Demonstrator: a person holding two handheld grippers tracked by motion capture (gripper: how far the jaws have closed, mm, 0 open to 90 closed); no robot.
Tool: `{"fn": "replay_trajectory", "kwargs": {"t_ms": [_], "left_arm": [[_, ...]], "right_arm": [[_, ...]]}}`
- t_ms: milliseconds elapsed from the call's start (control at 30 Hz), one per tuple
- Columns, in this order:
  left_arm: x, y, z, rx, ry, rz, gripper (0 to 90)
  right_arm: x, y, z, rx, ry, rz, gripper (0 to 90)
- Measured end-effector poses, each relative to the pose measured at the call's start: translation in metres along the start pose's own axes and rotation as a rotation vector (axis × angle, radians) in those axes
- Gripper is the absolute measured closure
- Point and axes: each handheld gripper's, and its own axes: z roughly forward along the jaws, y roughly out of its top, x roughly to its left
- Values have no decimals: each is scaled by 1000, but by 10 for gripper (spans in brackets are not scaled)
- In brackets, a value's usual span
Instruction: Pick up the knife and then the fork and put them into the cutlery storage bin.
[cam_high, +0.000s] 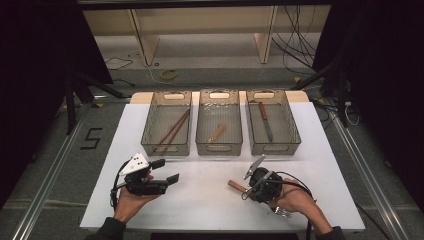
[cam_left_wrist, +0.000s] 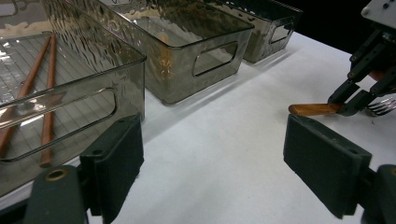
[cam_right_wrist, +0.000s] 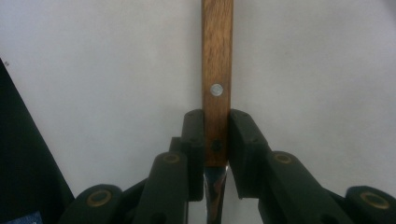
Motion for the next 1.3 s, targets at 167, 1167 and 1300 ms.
{"fn": "replay_trajectory", "kwargs": {"t_ms": [167, 1167, 1300], "left_arm": [[0, 0, 0, 1, 0, -1, 195], [2, -1, 1, -2, 3, -9, 195], [2, -1, 0, -6, 4, -7, 195]], "right_arm": [[-4, -1, -8, -51, 4, 24, 778], [-63, 1, -70, -326, -46, 187, 778], [-71, 6, -78, -357, -57, 202, 778]]}}
